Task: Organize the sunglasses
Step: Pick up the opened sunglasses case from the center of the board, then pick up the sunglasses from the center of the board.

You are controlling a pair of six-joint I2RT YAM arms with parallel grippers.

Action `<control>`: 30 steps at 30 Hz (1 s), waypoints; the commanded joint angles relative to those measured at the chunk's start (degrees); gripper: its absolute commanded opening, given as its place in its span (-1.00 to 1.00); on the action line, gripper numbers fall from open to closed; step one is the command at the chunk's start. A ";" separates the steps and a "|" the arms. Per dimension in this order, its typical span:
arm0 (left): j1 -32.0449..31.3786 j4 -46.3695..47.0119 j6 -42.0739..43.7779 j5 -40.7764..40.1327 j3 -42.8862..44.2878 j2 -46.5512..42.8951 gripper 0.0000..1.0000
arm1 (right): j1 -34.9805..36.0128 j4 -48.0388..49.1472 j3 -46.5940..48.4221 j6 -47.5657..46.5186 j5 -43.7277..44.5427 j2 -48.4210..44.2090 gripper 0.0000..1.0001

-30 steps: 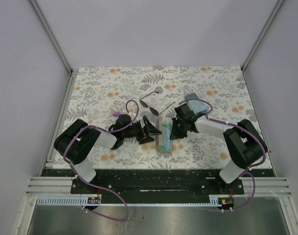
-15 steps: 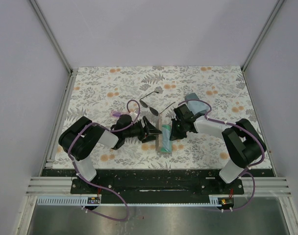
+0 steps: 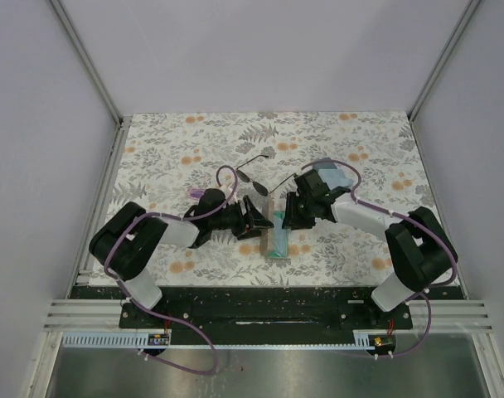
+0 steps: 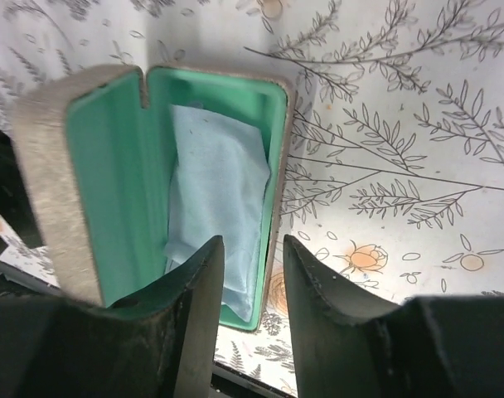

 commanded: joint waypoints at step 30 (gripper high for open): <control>44.86 -46.21 19.68 18.75 4.45 -37.77 0.01 | 1.79 2.30 28.42 -22.02 -1.99 10.18 0.11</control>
